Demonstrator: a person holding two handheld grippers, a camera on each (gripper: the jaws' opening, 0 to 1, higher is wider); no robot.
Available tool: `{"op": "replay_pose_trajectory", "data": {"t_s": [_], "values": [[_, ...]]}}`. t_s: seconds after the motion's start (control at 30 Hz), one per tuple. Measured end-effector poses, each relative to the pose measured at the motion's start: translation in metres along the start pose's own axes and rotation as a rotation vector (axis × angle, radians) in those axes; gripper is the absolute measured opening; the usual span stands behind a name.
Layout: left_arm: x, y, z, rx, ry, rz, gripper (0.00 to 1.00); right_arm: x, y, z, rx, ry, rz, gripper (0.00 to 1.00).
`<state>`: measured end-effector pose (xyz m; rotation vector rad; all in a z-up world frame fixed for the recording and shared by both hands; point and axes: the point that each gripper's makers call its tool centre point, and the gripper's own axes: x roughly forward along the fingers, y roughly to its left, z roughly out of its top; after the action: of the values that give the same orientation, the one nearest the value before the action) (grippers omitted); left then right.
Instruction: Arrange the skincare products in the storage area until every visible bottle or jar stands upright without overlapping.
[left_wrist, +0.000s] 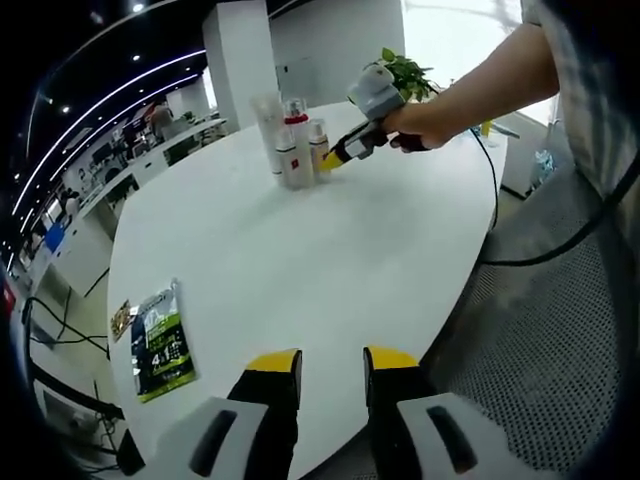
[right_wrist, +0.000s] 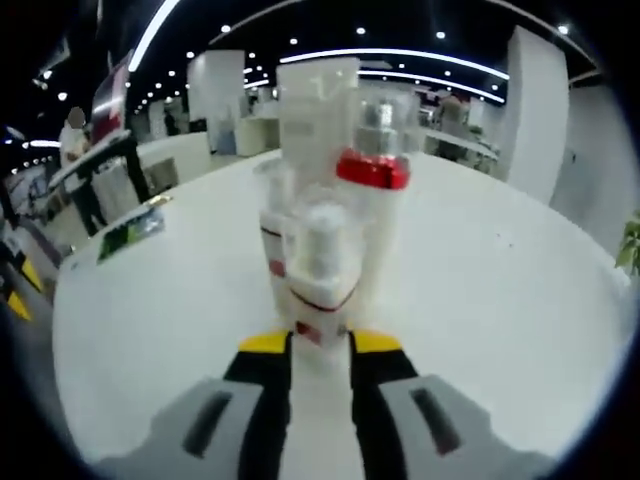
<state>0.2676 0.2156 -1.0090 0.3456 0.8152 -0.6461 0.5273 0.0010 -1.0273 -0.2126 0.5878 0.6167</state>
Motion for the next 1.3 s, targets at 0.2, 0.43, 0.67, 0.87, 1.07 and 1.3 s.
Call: {"op": "replay_pose_trajectory", "data": {"t_s": [0.2,0.43,0.67,0.87,1.07,1.3], "values": [[0.0,0.0,-0.001,0.003,0.005,0.001,0.25,0.004,-0.004,0.004,-0.007,0.0,0.004,0.18],[0.0,0.0,-0.002,0.005,0.013,0.001,0.25,0.006,-0.003,0.006,0.013,-0.007,0.0,0.18],[0.001,0.0,-0.003,0.003,0.016,-0.001,0.25,0.007,-0.005,0.01,0.06,-0.016,-0.016,0.18],[0.001,0.0,-0.002,0.004,0.013,0.001,0.25,0.007,-0.006,0.011,0.094,-0.018,-0.028,0.18],[0.0,0.0,0.0,-0.008,0.003,-0.002,0.25,0.008,-0.007,0.012,0.117,-0.012,-0.041,0.19],[-0.001,0.0,0.002,-0.008,-0.007,0.001,0.25,-0.004,0.003,0.012,0.117,-0.012,-0.045,0.25]]}}
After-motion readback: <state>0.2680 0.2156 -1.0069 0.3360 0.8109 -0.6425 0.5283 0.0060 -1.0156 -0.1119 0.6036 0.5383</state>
